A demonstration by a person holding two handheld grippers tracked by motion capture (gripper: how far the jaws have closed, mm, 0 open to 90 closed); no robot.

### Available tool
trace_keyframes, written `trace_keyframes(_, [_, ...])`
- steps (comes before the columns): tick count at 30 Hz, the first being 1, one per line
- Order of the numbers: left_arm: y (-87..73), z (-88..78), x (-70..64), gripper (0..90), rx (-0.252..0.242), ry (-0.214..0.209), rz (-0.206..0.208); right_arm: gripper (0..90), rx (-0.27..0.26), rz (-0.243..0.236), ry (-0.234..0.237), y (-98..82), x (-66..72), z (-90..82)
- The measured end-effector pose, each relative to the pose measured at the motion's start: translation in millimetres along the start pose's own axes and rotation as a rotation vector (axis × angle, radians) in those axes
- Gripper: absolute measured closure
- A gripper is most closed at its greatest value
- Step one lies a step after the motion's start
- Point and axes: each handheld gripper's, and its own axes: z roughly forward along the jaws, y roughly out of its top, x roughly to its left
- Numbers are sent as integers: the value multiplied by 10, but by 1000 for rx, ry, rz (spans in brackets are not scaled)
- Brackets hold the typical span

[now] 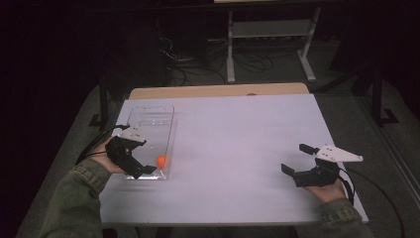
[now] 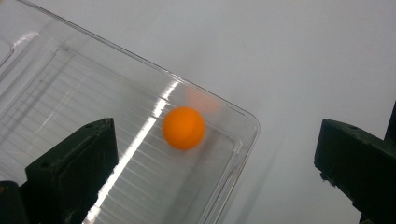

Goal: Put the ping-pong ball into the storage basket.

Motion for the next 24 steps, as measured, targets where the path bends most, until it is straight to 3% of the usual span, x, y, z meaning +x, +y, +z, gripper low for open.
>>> trace_keyframes(24, [-328, -54, -73, 0, -197, 38, -99, 0, 4, 0, -1, -3, 0, 5])
